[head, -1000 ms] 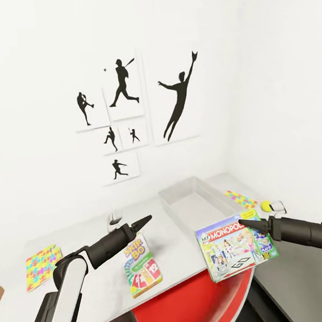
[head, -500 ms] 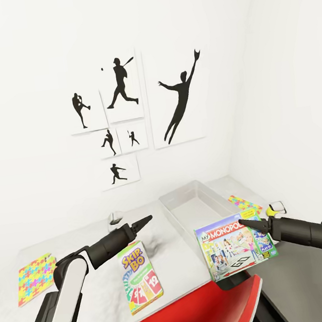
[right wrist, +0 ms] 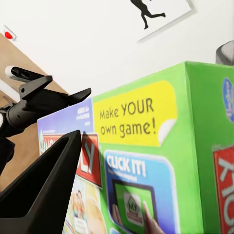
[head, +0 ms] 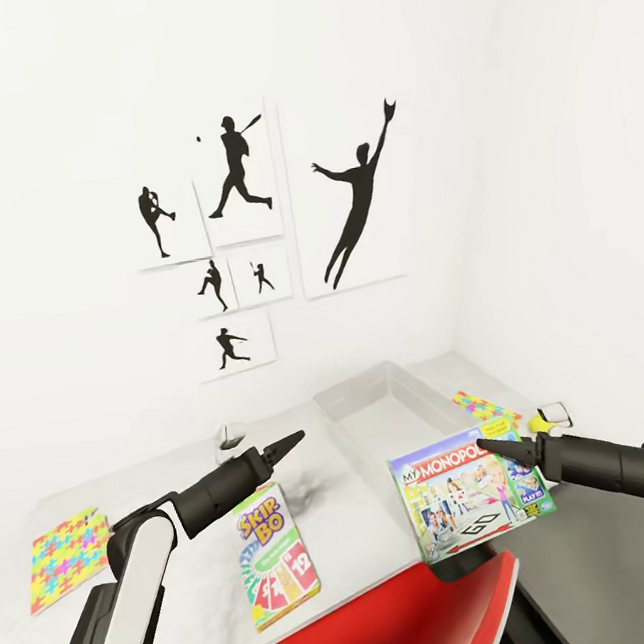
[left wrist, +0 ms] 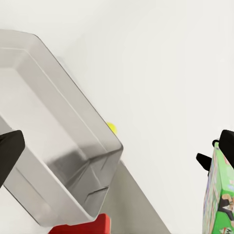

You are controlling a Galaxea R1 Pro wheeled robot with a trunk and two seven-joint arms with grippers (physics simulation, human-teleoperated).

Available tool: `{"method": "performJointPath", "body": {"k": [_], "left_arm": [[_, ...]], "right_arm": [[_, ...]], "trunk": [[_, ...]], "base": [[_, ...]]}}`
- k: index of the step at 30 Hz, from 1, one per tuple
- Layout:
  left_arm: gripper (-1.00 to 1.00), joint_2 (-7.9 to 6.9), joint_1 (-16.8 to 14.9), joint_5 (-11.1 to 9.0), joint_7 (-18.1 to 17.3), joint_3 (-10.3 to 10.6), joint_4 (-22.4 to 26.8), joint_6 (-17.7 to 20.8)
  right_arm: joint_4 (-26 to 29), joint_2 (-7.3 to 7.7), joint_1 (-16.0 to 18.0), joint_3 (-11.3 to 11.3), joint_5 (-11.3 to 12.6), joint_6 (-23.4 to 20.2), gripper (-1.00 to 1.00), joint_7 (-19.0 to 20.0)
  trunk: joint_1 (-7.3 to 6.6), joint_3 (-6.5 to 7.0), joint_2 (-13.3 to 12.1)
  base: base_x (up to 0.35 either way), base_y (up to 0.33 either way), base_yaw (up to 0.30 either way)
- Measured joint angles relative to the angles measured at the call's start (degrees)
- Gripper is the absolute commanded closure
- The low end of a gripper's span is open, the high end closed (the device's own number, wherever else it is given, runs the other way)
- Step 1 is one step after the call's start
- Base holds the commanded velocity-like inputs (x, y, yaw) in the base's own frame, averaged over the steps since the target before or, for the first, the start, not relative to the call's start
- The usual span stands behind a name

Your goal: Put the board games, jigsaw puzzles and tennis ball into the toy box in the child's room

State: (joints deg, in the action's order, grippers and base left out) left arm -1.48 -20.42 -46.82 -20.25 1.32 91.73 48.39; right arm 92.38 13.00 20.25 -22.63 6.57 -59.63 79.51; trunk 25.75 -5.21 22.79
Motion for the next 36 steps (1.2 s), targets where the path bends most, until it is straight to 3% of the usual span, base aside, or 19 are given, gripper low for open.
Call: {"method": "performJointPath", "body": {"k": [36], "left_arm": [[-1.0, -0.04, 0.0, 0.05, 0.11, -0.16, -0.04, 0.01]], "right_arm": [[-0.48, -0.62, 0.02, 0.21, -0.02, 0.91, 1.0, -0.68]], "trunk": [[0.0, -0.02, 0.0]], "base": [[0.004, -0.026, 0.0]]}}
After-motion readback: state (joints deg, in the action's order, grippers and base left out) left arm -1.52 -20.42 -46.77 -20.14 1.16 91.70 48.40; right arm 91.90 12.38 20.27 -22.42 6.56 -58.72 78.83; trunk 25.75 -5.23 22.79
